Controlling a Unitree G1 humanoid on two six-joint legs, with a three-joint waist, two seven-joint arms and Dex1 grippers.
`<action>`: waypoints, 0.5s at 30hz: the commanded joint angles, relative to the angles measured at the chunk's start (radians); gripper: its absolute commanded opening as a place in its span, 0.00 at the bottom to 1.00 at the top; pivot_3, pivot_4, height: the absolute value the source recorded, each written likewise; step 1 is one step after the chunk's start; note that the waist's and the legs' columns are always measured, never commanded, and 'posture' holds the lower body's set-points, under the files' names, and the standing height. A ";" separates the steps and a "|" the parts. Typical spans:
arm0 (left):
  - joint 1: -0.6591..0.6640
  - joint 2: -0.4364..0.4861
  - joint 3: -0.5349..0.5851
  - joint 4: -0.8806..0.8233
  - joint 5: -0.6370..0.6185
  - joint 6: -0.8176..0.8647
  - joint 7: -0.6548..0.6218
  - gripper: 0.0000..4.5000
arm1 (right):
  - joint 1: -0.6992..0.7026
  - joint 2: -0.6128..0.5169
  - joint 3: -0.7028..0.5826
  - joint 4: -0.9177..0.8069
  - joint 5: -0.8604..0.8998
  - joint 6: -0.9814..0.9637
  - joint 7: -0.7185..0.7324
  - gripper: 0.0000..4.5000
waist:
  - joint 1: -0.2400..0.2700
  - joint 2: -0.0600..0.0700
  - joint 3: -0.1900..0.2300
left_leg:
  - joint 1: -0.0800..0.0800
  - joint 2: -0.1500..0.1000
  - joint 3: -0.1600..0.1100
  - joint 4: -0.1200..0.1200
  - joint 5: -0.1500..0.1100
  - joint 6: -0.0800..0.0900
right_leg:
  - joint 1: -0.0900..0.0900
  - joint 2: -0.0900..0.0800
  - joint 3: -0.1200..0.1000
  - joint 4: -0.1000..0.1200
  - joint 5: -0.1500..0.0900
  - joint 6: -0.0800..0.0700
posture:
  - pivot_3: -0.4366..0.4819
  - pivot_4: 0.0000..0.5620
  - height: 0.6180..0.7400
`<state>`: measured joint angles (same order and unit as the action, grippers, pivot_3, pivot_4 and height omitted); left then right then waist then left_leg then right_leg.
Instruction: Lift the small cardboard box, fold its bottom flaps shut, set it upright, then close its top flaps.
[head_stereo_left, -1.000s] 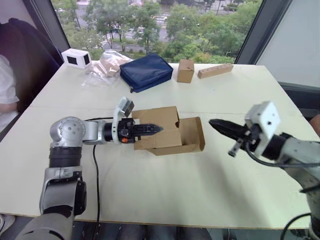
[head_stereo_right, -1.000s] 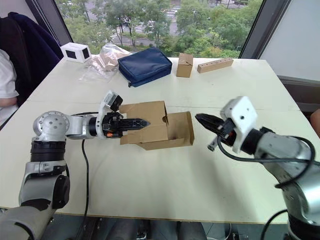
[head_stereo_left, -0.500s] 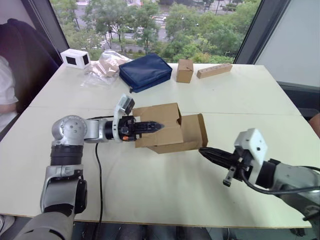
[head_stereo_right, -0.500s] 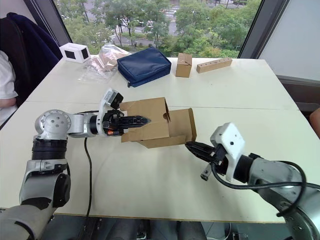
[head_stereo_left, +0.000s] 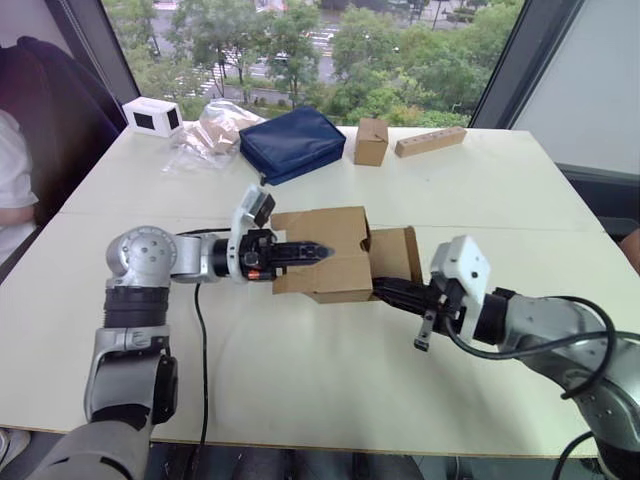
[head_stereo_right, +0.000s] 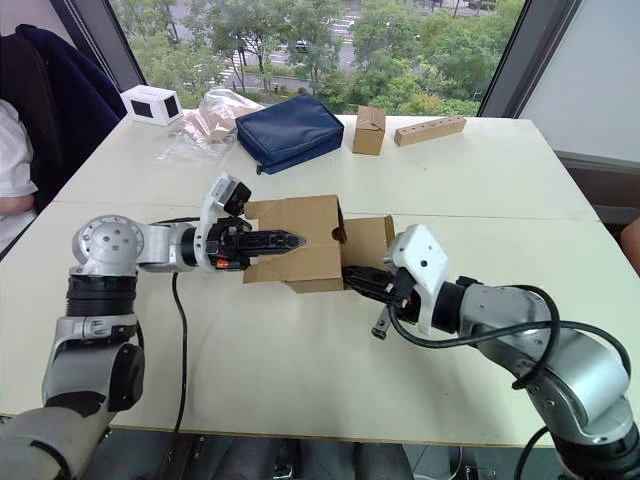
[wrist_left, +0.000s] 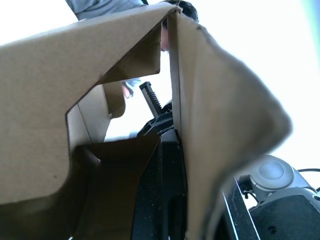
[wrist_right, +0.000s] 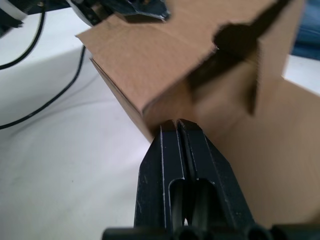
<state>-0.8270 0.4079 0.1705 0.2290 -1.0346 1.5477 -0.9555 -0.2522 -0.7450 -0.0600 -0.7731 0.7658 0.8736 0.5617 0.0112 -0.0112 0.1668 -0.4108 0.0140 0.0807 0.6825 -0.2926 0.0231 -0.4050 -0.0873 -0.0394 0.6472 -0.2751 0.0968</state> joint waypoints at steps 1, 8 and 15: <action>-0.025 -0.004 0.015 -0.014 -0.025 0.003 0.001 0.01 | -0.032 0.010 0.024 -0.002 -0.002 -0.024 0.016 0.00 | 0.000 0.000 0.000 | 0.000 0.000 0.000 0.000 0.000 0.000 | 0.000 0.000 0.000 0.000 0.000 0.000 | 0.48 0.27 1.00; -0.010 -0.007 0.026 -0.033 -0.035 0.016 0.013 0.01 | -0.034 -0.004 -0.011 -0.007 0.012 -0.017 0.011 0.00 | 0.000 0.000 0.000 | 0.000 0.000 0.000 0.000 0.000 0.000 | 0.000 0.000 0.000 0.000 0.000 0.000 | 0.48 0.27 1.00; -0.002 0.008 0.022 -0.048 -0.040 0.020 0.011 0.01 | 0.011 -0.045 -0.295 0.037 0.164 0.031 -0.021 0.00 | 0.001 0.000 0.000 | 0.000 0.000 0.000 0.000 0.000 0.000 | 0.000 0.000 0.000 0.000 0.000 0.000 | 0.48 0.27 1.00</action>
<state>-0.8253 0.4047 0.1756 0.2158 -1.0450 1.5655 -0.9341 -0.2454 -0.7737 -0.2580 -0.7394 0.8718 0.8950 0.5543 0.0126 -0.0114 0.1669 -0.4108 0.0141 0.0807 0.6825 -0.2926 0.0229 -0.4047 -0.0879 -0.0394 0.6471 -0.2751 0.0968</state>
